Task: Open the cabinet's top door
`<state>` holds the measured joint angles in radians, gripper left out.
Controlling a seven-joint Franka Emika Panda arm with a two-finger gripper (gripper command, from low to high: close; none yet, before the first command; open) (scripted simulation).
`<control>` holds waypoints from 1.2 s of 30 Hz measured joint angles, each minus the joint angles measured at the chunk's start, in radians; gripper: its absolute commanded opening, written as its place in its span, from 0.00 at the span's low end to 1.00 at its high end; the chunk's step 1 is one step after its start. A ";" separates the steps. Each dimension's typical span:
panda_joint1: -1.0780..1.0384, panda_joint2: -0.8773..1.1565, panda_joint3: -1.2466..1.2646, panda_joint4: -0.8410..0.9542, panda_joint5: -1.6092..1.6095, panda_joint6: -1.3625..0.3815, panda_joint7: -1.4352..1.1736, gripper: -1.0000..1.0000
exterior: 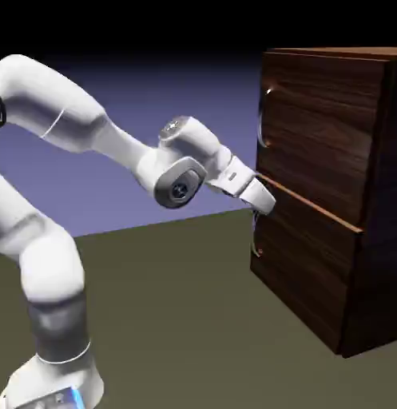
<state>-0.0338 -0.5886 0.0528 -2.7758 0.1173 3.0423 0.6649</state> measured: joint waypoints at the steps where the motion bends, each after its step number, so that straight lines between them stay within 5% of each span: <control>1: -0.017 -0.007 0.020 0.013 0.043 0.002 -0.028 0.50; 36: -0.611 -0.248 0.705 0.456 1.566 0.071 -1.016 0.50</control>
<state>-0.6445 -0.8363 0.7579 -2.3197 1.6832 3.1133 -0.3515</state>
